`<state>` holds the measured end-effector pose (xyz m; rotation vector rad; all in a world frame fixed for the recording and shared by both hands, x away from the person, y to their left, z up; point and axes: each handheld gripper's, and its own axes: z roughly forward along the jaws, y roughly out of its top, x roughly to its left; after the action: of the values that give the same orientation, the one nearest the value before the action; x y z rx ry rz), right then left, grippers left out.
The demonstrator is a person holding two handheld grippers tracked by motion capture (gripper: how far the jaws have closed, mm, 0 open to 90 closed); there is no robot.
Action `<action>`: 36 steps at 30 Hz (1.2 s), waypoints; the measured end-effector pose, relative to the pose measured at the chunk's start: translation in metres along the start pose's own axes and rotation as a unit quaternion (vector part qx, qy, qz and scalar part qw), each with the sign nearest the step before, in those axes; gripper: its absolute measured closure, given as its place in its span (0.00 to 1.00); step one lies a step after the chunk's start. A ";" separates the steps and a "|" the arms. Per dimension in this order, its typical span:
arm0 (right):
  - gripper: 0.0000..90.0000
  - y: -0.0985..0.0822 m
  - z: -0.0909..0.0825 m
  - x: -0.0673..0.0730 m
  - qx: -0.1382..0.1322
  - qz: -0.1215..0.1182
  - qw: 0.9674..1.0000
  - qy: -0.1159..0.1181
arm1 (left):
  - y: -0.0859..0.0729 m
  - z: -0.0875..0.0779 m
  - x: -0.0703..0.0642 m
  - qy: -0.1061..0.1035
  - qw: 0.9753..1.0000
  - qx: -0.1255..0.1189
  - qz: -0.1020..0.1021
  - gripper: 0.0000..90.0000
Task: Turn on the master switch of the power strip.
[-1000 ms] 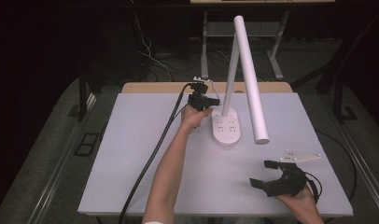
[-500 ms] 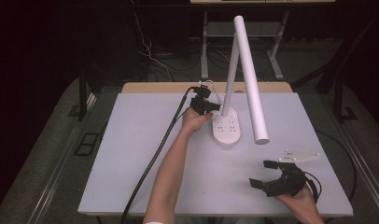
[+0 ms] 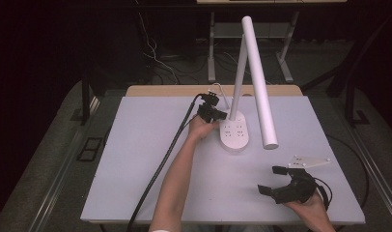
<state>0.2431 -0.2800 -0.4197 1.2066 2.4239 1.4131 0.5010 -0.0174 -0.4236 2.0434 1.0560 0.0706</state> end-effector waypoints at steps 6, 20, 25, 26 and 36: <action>0.01 0.000 0.000 0.000 -0.002 0.000 1.000 0.000 | 0.001 -0.002 0.004 0.009 1.000 0.010 -0.010 1.00; 0.01 0.000 0.000 0.000 0.000 0.006 1.000 0.000 | -0.002 0.000 -0.001 -0.007 0.999 0.013 0.028 1.00; 0.01 0.000 -0.001 0.001 0.000 0.005 1.000 0.000 | -0.001 0.000 -0.001 -0.005 1.000 0.022 0.018 1.00; 0.01 0.000 -0.001 0.001 -0.002 0.004 1.000 0.000 | -0.001 0.000 -0.002 -0.003 1.000 0.021 0.018 1.00; 0.01 0.000 -0.001 0.002 -0.002 0.000 1.000 0.002 | 0.000 0.003 -0.003 0.004 1.000 0.022 -0.020 1.00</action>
<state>0.2411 -0.2799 -0.4187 1.2044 2.4215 1.4206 0.4996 -0.0211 -0.4247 2.0618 1.1112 0.0361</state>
